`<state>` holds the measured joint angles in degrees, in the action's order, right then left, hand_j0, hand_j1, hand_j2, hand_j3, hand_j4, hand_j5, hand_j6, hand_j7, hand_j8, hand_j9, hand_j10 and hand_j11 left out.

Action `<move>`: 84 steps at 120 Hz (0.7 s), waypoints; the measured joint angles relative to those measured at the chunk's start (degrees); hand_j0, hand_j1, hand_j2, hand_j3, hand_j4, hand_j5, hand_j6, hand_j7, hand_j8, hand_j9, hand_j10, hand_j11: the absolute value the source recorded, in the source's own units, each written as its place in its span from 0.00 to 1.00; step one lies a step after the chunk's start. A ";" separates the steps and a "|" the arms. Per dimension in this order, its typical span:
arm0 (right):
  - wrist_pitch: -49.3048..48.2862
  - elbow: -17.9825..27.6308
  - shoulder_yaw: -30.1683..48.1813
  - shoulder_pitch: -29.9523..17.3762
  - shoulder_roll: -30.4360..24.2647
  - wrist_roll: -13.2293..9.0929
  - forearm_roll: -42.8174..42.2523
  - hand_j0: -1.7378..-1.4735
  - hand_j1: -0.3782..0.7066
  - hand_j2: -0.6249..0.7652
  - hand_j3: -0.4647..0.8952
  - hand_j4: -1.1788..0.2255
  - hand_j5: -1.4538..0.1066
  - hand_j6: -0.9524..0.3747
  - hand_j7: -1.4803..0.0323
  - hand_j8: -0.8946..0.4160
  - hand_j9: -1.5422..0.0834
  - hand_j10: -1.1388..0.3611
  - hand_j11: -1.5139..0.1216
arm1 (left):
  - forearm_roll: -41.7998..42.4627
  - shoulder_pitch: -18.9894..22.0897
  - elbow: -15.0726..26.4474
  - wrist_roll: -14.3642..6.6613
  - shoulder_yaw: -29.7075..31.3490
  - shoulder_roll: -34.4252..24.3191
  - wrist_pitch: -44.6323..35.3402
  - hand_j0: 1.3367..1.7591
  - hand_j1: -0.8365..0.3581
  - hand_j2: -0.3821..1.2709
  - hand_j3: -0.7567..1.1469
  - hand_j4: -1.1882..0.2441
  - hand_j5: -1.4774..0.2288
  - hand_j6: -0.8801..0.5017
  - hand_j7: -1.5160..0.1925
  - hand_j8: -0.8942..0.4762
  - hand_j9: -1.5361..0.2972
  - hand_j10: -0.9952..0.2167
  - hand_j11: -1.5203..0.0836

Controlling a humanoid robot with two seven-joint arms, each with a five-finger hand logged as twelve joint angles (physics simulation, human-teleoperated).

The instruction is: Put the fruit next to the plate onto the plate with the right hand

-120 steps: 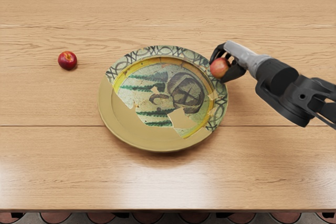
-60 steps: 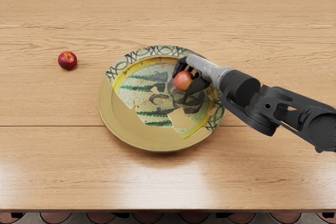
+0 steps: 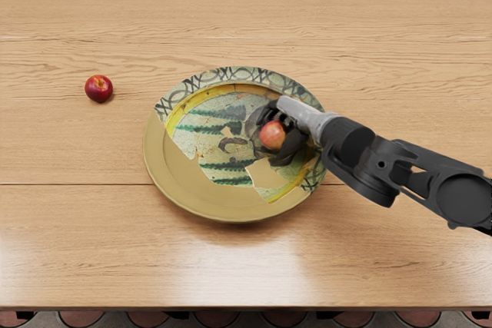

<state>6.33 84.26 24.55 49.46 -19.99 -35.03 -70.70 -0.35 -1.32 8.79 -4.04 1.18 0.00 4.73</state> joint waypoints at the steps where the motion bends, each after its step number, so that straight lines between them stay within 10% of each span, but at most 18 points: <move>1: -0.01 -0.04 0.01 0.00 0.06 0.00 0.01 0.32 0.46 0.56 0.34 0.57 0.51 0.53 0.56 0.46 0.55 0.44 0.53 | 0.00 0.00 0.00 0.00 0.00 0.00 0.00 0.76 0.98 0.23 0.40 0.82 0.86 0.63 0.88 0.65 0.83 0.81 0.94; 32: -0.81 -0.30 0.96 0.70 0.57 0.03 0.41 0.31 0.15 0.48 0.34 0.76 0.81 0.66 0.86 0.62 0.84 0.67 0.81 | 0.00 0.00 0.00 0.00 -0.01 0.00 0.00 0.76 0.98 0.23 0.40 0.82 0.86 0.63 0.88 0.65 0.83 0.81 0.94; 84: -7.32 3.77 10.43 1.08 -5.01 0.03 6.70 0.30 0.04 0.45 0.34 0.83 0.92 0.71 0.96 0.67 0.94 0.75 0.91 | 0.00 0.00 0.00 0.00 0.00 0.00 -0.01 0.76 0.98 0.23 0.40 0.82 0.86 0.63 0.88 0.65 0.83 0.81 0.94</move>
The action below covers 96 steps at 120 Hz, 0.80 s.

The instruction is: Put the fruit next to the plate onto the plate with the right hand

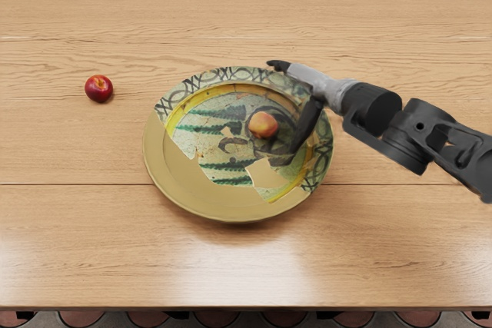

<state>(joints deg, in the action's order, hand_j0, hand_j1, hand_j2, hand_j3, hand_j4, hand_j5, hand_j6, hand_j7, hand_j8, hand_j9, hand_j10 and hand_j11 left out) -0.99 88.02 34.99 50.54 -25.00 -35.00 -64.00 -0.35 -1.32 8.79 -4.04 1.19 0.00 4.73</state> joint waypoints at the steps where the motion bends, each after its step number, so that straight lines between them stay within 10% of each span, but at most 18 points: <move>1: -0.36 0.07 0.30 -0.01 -0.21 0.00 0.46 0.30 0.04 0.45 0.34 0.83 0.92 0.71 0.97 0.67 0.94 0.75 0.91 | 0.00 0.00 0.00 0.00 0.00 0.00 0.00 0.76 0.98 0.23 0.40 0.82 0.86 0.63 0.88 0.65 0.83 0.81 0.94; 96: -33.77 -10.03 12.94 -1.18 -26.26 0.00 51.30 0.30 0.03 0.45 0.34 0.84 0.93 0.72 0.98 0.68 0.95 0.76 0.93 | -0.10 -1.17 0.05 0.00 -0.08 0.00 0.01 0.76 0.98 0.23 0.40 0.82 0.86 0.63 0.88 0.65 0.83 0.81 0.94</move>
<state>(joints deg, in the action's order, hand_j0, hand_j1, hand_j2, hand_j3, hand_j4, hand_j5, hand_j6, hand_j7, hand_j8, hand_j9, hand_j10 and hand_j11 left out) -34.76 77.99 47.93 49.35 -51.27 -35.00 -12.69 -0.46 -2.49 8.84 -4.04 1.11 0.00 4.74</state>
